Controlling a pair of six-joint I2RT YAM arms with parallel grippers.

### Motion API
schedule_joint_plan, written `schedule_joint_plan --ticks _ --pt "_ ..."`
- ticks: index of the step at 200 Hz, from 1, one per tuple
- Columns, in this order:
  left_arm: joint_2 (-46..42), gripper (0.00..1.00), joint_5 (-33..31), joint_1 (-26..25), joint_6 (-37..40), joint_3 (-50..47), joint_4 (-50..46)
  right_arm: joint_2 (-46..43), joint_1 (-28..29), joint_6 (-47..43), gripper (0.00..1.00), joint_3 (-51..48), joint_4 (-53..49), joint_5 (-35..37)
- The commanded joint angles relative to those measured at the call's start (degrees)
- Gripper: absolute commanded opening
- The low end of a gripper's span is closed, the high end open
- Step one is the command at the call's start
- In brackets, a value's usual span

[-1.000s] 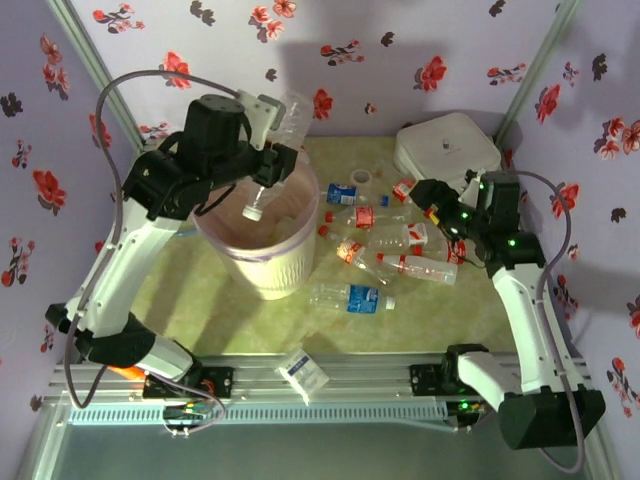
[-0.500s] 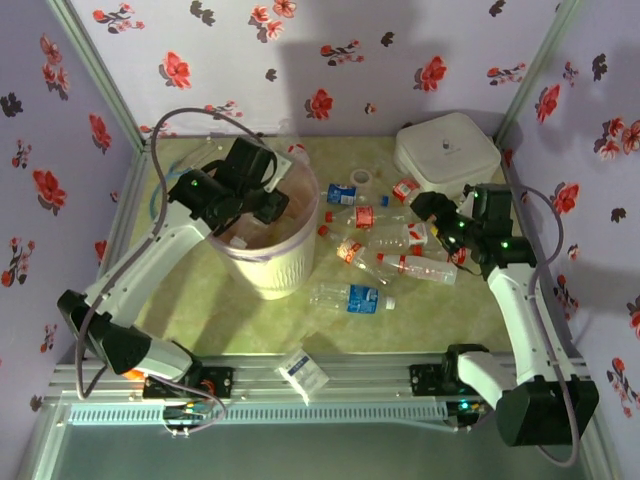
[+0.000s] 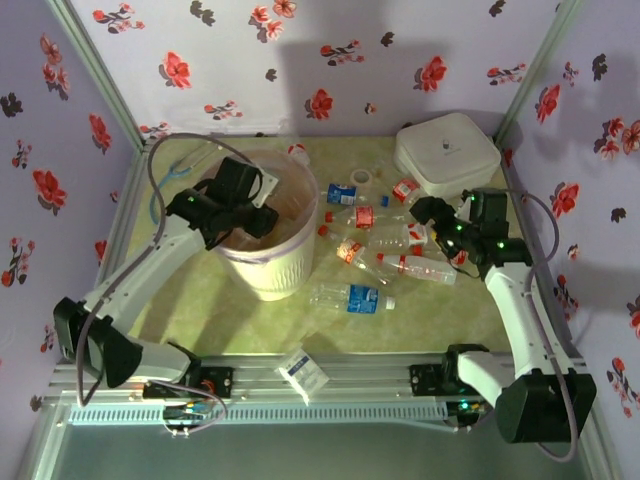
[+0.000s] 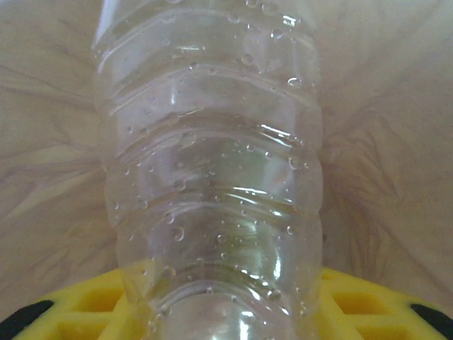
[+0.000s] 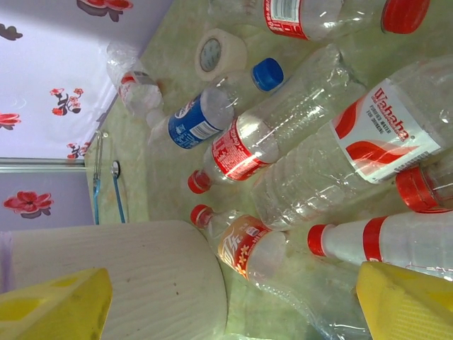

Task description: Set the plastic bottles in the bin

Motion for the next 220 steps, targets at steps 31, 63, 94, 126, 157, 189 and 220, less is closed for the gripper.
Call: schedule_joint_plan --ticks 31,63,94,126,157,189,220 --pt "7.0 0.19 1.4 0.5 4.5 0.4 0.4 -1.0 -1.0 -0.8 0.9 -0.9 -1.2 3.9" --pt "9.0 0.17 1.7 0.5 6.6 -5.1 6.6 -2.0 -2.7 -1.1 0.91 -3.1 -2.0 7.0" --pt "10.9 0.17 2.8 0.4 7.2 -8.4 11.3 -2.9 -4.5 -0.6 0.98 -5.0 -3.1 8.1" --pt "13.3 0.18 2.9 0.5 7.7 -10.7 16.0 -4.9 -5.0 -0.6 0.99 -5.9 -3.4 10.6" --pt "17.2 0.44 3.0 0.6 6.9 -10.0 17.0 -5.6 -5.7 0.2 0.99 -6.3 -3.7 11.5" --pt "18.7 0.7 3.4 0.6 7.2 -7.9 14.5 -5.9 -7.7 -1.5 0.99 -5.1 -8.4 12.6" --pt "16.0 0.82 3.2 0.6 7.7 -5.3 11.5 -7.0 -9.5 -3.0 0.99 -4.2 -14.1 17.7"
